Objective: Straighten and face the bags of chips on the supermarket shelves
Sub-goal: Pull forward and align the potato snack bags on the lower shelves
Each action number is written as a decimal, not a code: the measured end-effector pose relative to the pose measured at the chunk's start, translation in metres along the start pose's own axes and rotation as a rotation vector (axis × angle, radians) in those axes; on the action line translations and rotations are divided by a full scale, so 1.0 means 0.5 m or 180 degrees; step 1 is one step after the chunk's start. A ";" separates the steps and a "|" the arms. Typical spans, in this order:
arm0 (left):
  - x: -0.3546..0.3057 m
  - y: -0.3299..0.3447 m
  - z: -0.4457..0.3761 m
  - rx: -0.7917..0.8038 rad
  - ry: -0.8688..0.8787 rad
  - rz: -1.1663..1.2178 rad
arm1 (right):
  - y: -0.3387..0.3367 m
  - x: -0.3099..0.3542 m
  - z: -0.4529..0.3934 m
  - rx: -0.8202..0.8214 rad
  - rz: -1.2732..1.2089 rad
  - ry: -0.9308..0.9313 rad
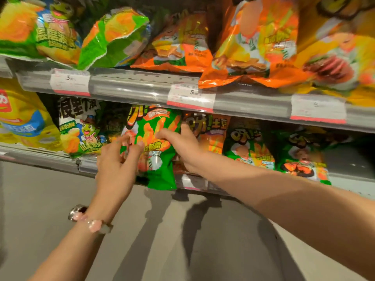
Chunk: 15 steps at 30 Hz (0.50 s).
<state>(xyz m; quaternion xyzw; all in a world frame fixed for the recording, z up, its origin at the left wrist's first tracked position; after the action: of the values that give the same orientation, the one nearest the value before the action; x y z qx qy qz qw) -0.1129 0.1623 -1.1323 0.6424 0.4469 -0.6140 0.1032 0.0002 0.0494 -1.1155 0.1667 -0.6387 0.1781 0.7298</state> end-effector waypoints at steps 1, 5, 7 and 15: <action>-0.001 0.002 -0.015 -0.0012 -0.0121 0.0019 | -0.020 -0.001 0.001 -0.0021 0.0003 0.0086; -0.029 0.036 -0.038 0.0585 -0.0911 0.0811 | -0.106 -0.002 0.029 0.0113 -0.0173 0.0305; -0.044 0.068 -0.033 0.1189 -0.1201 0.1425 | -0.154 -0.005 0.048 0.0246 -0.0363 0.0306; -0.165 0.225 0.071 0.2174 -0.1158 0.1964 | -0.383 -0.030 0.133 0.0165 -0.0699 0.0461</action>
<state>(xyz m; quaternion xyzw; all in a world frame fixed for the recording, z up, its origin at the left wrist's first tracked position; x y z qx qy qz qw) -0.0459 0.0359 -1.1144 0.6242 -0.0161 -0.7685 0.1400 0.0308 -0.1513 -1.1250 0.2412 -0.5574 0.1251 0.7845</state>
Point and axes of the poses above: each hand's wrist, its own z-axis away from the middle knuckle, its own y-axis out of the palm, x = y × z, the point moved 2 cm from there along -z, towards the middle knuckle
